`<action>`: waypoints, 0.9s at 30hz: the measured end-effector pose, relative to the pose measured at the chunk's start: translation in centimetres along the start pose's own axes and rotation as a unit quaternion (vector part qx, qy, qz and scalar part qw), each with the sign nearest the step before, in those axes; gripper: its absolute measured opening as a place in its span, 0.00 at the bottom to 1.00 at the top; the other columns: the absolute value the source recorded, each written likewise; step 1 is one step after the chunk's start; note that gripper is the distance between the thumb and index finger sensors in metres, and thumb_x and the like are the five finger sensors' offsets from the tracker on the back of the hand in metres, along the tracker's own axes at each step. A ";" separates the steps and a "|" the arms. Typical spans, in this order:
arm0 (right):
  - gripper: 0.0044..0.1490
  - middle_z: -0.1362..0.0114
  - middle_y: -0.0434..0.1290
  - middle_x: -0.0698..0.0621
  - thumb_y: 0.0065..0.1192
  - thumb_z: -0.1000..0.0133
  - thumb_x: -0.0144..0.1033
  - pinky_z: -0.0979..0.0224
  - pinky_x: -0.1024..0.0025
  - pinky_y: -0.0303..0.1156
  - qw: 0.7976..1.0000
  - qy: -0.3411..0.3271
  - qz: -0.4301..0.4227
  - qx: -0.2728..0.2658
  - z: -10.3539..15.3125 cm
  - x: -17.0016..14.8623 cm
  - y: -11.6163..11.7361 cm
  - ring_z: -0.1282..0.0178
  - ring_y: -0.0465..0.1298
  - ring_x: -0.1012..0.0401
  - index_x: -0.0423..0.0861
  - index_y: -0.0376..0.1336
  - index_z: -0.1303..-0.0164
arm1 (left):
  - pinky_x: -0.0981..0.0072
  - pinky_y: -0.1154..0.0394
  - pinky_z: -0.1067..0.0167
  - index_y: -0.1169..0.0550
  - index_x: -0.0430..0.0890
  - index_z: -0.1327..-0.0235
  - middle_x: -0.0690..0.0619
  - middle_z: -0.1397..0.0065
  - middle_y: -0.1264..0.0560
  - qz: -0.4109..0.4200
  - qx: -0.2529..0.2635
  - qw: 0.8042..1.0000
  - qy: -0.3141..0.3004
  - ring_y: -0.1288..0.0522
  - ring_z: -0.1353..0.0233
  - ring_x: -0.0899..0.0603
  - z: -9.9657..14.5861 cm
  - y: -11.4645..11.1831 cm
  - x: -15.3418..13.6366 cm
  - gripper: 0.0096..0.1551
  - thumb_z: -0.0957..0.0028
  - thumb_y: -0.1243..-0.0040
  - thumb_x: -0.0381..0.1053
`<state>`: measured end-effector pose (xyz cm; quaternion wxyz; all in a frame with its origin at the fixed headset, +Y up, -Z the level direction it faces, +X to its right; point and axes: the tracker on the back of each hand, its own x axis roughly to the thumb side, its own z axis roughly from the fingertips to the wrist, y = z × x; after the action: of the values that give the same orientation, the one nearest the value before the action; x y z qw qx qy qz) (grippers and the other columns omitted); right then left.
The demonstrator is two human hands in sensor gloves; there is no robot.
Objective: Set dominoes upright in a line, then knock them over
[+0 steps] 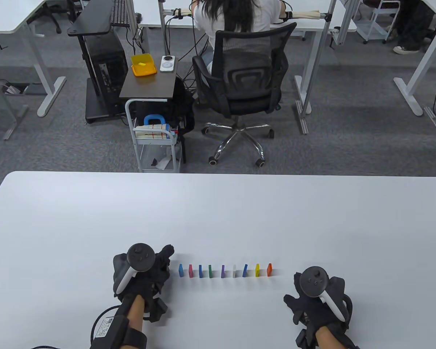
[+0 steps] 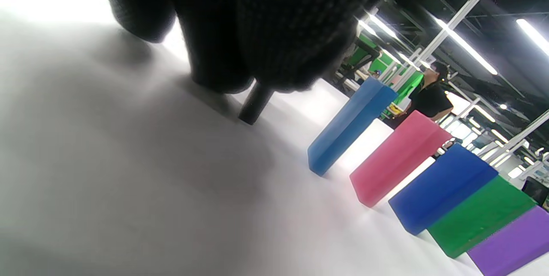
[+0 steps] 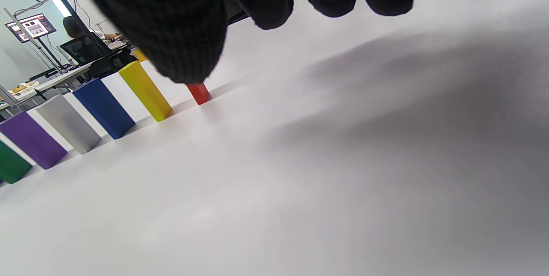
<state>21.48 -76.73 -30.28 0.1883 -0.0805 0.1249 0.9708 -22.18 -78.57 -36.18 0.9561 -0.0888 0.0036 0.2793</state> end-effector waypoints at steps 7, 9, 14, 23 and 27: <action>0.50 0.19 0.55 0.33 0.70 0.52 0.52 0.25 0.33 0.56 1.000 0.001 0.000 0.001 0.1 0.0 0.0 0.24 0.59 0.30 0.43 0.58 0.22 | 0.44 0.23 0.29 0.32 0.64 0.32 0.59 0.33 0.18 -0.023 0.003 1.000 -0.005 0.15 0.35 0.46 -0.1 -0.3 0.6 0.44 0.61 0.23 0.43; 0.50 0.19 0.55 0.33 0.70 0.52 0.52 0.25 0.32 0.56 1.000 0.001 0.000 0.001 0.1 0.0 0.0 0.24 0.59 0.30 0.43 0.58 0.22 | 0.43 0.24 0.29 0.32 0.64 0.32 0.59 0.33 0.18 -0.025 0.004 1.000 -0.007 0.14 0.35 0.46 -0.1 -0.3 0.7 0.44 0.61 0.22 0.43; 0.50 0.19 0.55 0.33 0.70 0.52 0.52 0.25 0.32 0.56 1.000 0.002 0.001 0.004 0.0 -0.1 0.1 0.24 0.59 0.30 0.43 0.58 0.22 | 0.43 0.24 0.28 0.31 0.64 0.32 0.59 0.33 0.18 -0.031 -0.001 0.999 -0.007 0.15 0.34 0.46 -0.1 -0.3 0.8 0.43 0.61 0.23 0.43; 0.50 0.19 0.55 0.32 0.70 0.52 0.52 0.25 0.32 0.56 1.000 0.003 0.002 0.005 0.0 -0.1 0.1 0.24 0.59 0.30 0.43 0.58 0.22 | 0.43 0.25 0.28 0.33 0.64 0.31 0.59 0.31 0.19 -0.036 -0.005 0.999 -0.004 0.15 0.33 0.47 0.1 -0.3 1.0 0.46 0.62 0.22 0.44; 0.50 0.19 0.55 0.32 0.70 0.52 0.52 0.25 0.32 0.56 1.000 0.004 0.002 0.005 0.0 -0.2 0.1 0.24 0.59 0.30 0.43 0.58 0.22 | 0.43 0.25 0.28 0.34 0.63 0.30 0.58 0.28 0.22 -0.032 -0.010 0.999 0.001 0.16 0.33 0.48 0.1 -0.2 0.8 0.47 0.63 0.21 0.44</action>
<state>21.58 -76.85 -30.23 0.1867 -0.0828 0.1309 0.9701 -21.34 -78.30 -36.07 0.9636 -0.0990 -0.0015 0.2485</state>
